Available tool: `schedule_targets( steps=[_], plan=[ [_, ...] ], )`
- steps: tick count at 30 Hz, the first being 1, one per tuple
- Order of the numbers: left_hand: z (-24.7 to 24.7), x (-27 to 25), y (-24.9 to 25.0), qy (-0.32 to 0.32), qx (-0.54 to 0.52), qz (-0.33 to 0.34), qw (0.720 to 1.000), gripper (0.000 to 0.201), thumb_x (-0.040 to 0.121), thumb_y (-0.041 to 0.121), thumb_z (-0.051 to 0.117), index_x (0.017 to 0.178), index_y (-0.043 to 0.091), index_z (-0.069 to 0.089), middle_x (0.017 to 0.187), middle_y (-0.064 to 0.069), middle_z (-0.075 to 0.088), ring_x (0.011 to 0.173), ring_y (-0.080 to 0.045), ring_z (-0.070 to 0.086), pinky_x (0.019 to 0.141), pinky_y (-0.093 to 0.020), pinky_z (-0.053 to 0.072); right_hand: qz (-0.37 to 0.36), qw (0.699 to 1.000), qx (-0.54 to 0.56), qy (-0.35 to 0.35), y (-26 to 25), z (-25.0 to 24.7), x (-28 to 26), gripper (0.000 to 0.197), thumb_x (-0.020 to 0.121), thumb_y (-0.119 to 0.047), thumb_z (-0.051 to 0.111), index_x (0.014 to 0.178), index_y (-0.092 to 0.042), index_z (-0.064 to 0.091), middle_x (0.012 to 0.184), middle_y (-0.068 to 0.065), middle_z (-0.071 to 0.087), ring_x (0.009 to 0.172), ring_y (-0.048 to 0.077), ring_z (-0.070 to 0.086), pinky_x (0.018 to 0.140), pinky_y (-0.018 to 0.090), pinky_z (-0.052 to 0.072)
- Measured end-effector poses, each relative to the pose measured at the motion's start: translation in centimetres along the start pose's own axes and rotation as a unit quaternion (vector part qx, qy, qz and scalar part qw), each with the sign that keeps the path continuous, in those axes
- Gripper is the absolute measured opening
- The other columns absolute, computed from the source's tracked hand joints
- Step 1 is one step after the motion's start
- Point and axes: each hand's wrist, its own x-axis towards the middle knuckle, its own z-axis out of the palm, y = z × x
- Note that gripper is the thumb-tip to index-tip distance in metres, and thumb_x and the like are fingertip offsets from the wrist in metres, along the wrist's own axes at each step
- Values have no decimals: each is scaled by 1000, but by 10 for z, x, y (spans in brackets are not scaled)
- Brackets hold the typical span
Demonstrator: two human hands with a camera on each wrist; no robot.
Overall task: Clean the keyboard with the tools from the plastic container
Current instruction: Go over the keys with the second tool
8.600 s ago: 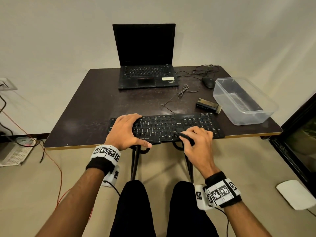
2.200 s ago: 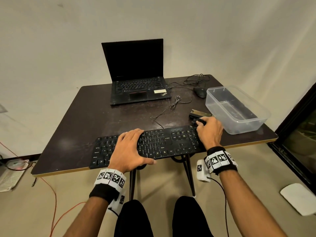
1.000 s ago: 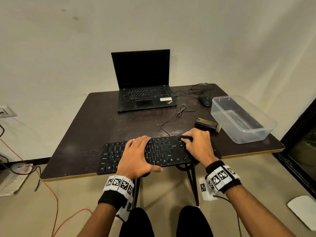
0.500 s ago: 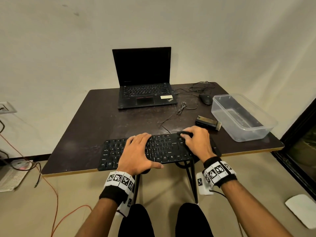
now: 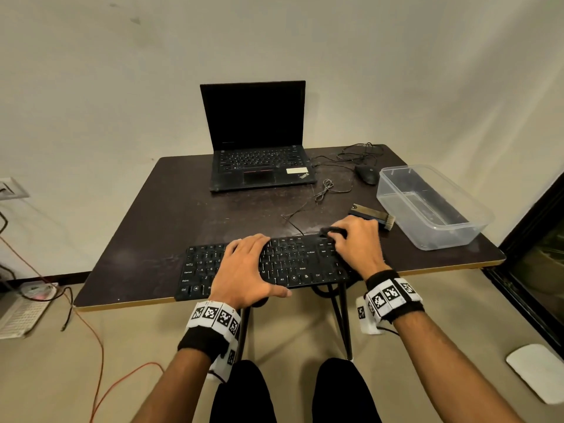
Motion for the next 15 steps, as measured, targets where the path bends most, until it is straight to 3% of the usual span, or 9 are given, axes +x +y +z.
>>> schedule_targets(
  steps=[3,8,15],
  plan=[
    [1,1,0,4,-4,-2,1000,130,48,96,66,152,23,43,155,9,44,144,-11,37,128,-37,13,66,996,-9,54,18,-5,-9,11,94,-26,76,100,-25,84,103,-4,78,103,25,68,94,41,33],
    [1,2,0,-1,-4,-1,1000,130,47,97,65,152,23,42,155,9,44,144,-11,37,128,-38,14,109,989,23,99,26,-4,-32,11,93,-22,77,102,-24,83,106,0,77,104,26,64,90,38,30],
    [2,1,0,7,3,-1,1000,129,47,96,66,151,23,44,154,9,46,143,-11,38,127,-36,15,-36,996,53,68,-30,25,-60,9,90,-22,80,98,-26,83,97,-11,72,91,16,61,88,33,28]
  ],
)
